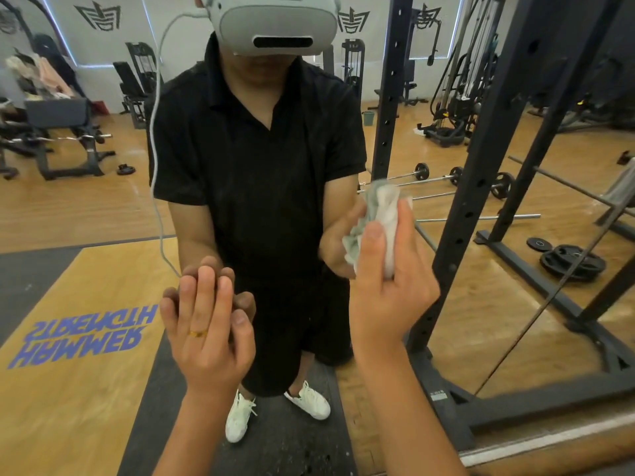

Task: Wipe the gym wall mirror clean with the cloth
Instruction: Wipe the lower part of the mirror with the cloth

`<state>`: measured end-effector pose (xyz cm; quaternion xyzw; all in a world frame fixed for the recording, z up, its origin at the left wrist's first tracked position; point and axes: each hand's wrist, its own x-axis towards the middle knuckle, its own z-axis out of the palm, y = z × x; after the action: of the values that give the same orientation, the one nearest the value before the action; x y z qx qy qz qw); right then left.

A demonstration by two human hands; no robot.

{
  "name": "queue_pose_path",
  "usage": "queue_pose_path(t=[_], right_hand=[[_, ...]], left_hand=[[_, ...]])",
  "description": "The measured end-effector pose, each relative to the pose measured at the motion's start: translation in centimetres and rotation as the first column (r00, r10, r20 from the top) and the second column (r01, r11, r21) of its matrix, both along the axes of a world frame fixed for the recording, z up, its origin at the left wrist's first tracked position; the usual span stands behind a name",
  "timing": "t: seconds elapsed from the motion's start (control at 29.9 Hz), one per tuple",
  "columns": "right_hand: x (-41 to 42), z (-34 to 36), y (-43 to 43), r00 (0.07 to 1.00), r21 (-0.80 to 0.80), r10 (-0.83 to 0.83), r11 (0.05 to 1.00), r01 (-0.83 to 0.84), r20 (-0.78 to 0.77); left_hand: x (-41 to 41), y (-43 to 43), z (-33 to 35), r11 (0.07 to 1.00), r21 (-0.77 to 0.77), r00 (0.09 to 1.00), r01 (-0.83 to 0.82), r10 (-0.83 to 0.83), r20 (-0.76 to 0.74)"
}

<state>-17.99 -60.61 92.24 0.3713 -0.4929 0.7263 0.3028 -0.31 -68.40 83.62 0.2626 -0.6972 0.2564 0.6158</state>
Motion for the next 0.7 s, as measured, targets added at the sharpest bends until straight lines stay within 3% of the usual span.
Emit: queue_pose_path(t=[0.07, 0.17, 0.3, 0.4, 0.5, 0.7], right_hand=[[0.0, 1.2, -0.5, 1.0, -0.011, -0.016, 1.0, 0.016, 0.003], [0.2, -3.2, -0.1, 0.985, 0.09, -0.031, 0.995, 0.046, -0.17], [1.2, -8.0, 1.3, 0.993, 0.228, 0.046, 0.974, -0.019, -0.11], [1.2, -4.6, 0.6, 0.994, 0.146, 0.024, 0.989, -0.008, -0.106], [1.5, -1.1, -0.1, 0.997, 0.054, 0.082, 0.995, -0.082, 0.004], [2.1, -2.7, 0.1, 0.998, 0.11, 0.064, 0.992, -0.062, -0.017]], left_hand=[[0.0, 0.0, -0.1, 1.0, 0.0, 1.0, 0.001, -0.001, -0.005], [-0.1, -0.2, -0.1, 1.0, -0.007, 1.0, -0.007, 0.007, -0.001], [-0.2, -0.3, -0.1, 1.0, -0.013, 1.0, -0.023, 0.023, -0.008], [-0.1, -0.3, -0.1, 1.0, -0.003, 1.0, -0.016, 0.016, -0.007], [0.0, -0.2, -0.2, 1.0, 0.005, 1.0, -0.016, 0.016, -0.002], [0.9, 1.0, 0.5, 0.992, 0.093, 0.995, 0.09, -0.094, 0.037]])
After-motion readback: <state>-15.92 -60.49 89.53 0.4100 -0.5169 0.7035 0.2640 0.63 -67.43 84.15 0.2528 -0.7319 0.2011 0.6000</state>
